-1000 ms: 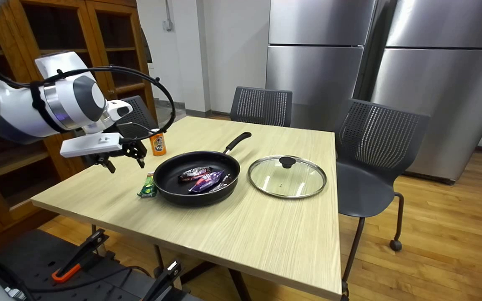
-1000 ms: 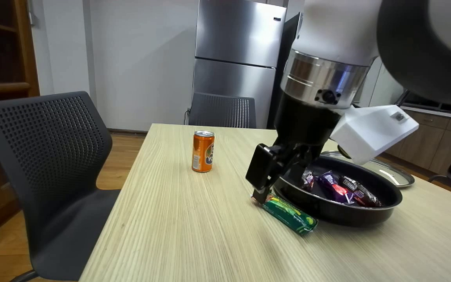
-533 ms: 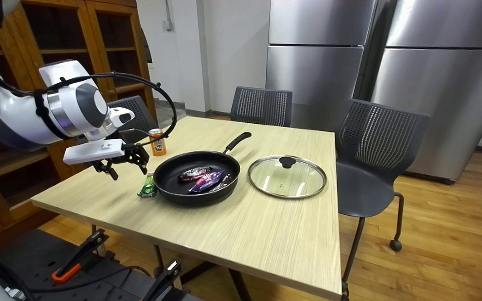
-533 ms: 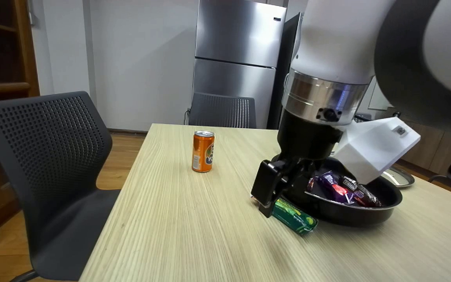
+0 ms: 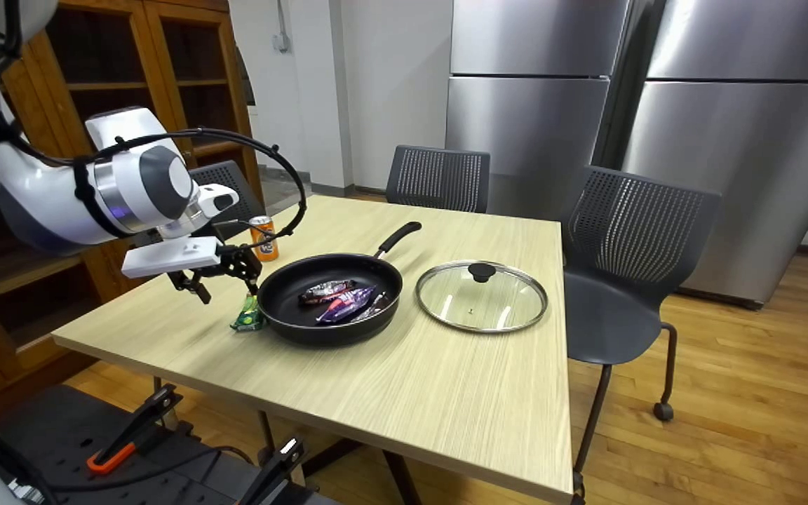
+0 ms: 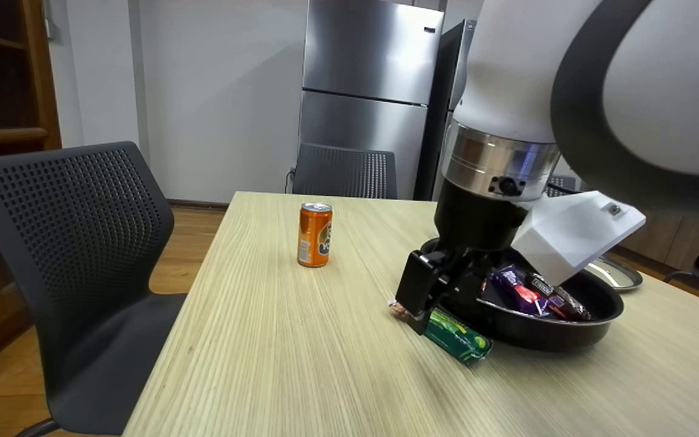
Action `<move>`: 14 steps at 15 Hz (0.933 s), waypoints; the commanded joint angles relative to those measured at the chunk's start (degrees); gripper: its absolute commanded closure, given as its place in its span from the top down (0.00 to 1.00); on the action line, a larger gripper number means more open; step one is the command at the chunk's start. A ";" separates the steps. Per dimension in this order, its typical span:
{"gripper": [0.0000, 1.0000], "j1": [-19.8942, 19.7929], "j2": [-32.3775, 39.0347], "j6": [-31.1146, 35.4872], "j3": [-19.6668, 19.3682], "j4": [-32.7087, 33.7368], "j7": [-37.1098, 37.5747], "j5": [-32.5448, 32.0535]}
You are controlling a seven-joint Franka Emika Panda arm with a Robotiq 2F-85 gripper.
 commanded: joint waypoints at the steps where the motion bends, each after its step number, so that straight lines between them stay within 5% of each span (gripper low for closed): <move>1: 1.00 -3.00 1.50 -0.50 2.80 2.11 -2.64 1.85; 14: 1.00 -8.78 5.64 -0.56 7.30 6.35 -2.92 2.55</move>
